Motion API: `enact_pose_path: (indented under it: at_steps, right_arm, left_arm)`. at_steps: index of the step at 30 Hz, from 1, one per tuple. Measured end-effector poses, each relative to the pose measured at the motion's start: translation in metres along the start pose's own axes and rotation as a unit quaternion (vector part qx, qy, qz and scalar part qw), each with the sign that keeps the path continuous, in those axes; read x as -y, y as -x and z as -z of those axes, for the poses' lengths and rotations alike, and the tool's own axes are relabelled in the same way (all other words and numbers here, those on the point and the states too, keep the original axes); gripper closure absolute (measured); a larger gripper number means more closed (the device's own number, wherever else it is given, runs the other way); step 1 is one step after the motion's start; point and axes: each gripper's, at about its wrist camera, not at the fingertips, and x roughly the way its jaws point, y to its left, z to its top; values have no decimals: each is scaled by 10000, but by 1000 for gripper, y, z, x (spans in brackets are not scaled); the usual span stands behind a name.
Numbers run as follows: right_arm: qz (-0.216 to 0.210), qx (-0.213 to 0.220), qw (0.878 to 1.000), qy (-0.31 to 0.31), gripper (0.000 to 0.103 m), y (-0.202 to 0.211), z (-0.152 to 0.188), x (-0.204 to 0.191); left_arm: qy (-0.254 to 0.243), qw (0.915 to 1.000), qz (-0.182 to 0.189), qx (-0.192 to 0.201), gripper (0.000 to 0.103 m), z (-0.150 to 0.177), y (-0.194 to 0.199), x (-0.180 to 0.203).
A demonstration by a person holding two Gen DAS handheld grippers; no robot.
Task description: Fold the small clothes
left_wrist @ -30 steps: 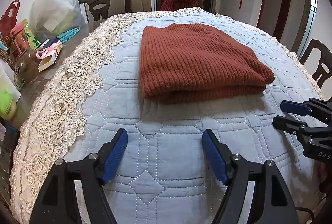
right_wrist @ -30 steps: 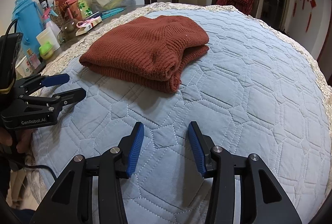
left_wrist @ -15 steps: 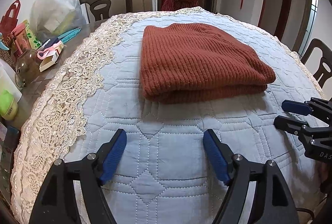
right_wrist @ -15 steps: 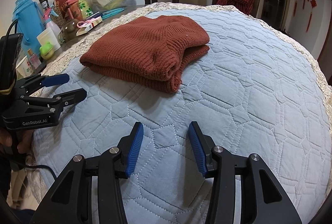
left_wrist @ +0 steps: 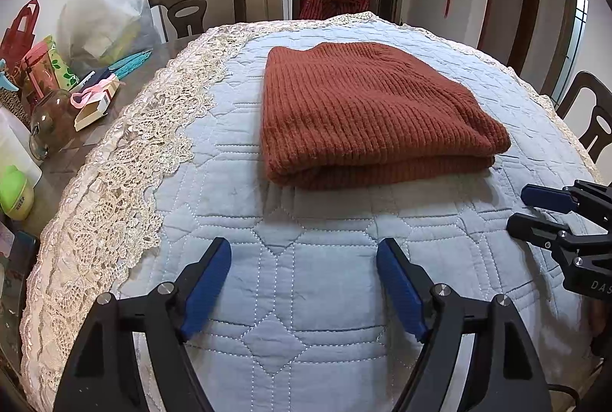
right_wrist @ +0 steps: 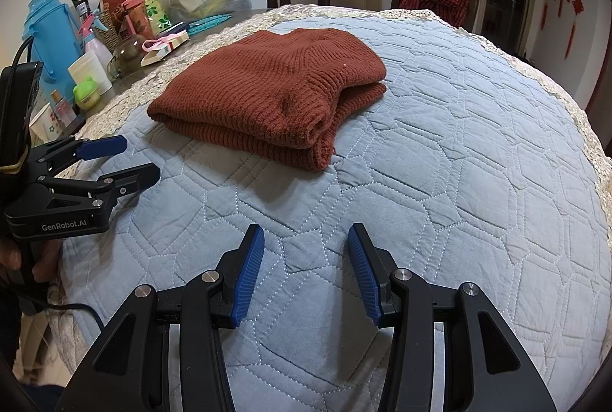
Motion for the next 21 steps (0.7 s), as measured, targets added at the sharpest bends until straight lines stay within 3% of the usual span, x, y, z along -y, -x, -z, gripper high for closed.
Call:
enact_pose_path:
  at_steps: [21]
  right_arm:
    - [-18, 2, 10000, -16, 56, 0, 0, -3]
  left_arm:
    - [13, 10000, -24, -14, 21, 0, -1, -4]
